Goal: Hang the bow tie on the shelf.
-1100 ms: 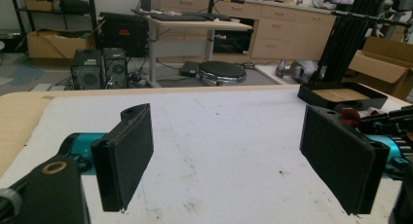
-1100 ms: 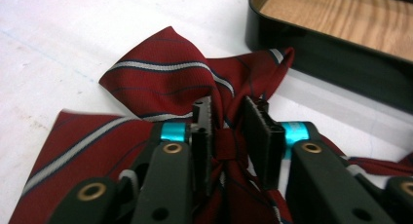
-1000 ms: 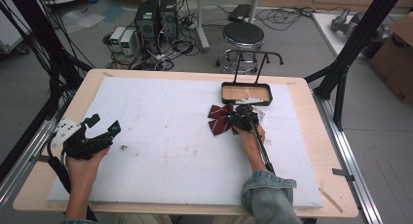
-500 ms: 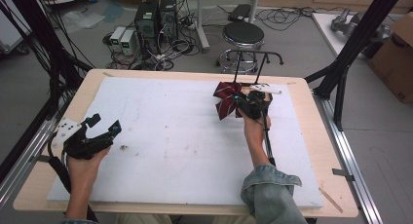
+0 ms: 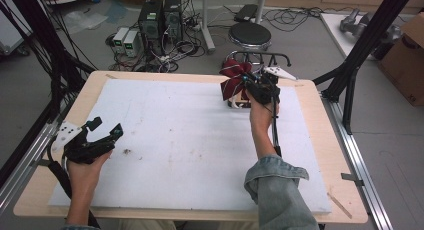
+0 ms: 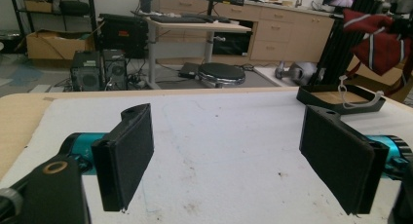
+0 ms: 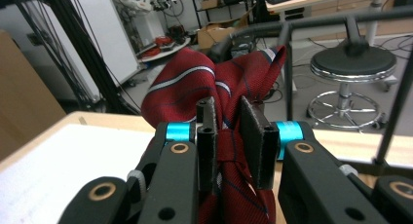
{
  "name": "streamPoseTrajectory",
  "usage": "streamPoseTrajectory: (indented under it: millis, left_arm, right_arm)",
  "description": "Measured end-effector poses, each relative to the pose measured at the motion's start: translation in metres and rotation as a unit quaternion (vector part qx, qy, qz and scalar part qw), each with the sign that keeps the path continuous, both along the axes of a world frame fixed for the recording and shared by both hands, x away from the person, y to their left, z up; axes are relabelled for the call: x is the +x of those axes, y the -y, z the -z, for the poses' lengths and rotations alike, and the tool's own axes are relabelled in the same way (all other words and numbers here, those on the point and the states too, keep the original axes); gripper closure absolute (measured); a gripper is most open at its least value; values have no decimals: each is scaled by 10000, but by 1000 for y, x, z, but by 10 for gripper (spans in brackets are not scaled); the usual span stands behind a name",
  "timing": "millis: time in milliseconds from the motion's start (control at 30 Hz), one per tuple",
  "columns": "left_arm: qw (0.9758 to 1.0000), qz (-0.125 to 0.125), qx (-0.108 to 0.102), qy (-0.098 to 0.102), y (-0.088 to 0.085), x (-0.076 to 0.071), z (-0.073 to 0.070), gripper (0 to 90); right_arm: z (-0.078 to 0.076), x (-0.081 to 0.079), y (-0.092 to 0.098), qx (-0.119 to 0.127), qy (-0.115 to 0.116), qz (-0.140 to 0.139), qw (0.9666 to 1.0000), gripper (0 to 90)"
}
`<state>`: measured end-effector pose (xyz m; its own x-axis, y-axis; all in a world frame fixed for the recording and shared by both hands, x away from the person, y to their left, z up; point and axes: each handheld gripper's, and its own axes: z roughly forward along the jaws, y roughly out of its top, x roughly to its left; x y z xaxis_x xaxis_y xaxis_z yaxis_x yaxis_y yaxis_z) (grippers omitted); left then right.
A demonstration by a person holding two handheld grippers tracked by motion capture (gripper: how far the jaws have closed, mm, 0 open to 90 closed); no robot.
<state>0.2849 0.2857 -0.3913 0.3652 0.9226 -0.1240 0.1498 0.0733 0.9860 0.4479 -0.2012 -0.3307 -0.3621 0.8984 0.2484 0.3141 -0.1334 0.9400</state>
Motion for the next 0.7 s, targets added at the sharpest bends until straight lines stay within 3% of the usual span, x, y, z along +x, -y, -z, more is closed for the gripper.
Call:
streamPoseTrajectory:
  millis: [300,533,600,700]
  left_arm:
    - [10000,-19,6,-17,-2,0,1,203]
    - [10000,-50,-8,-10,-4,1,1,203]
    - [10000,-53,-11,-6,-5,1,1,203]
    - [10000,-50,-7,-7,-5,2,1,203]
  right_arm:
    - [-22,17,-14,43,62,-308,9995,771]
    - [-39,32,-30,-93,172,-578,9981,771]
    - [-43,38,-30,-86,258,-529,9982,771]
    - [-46,46,-31,-127,190,-488,9985,771]
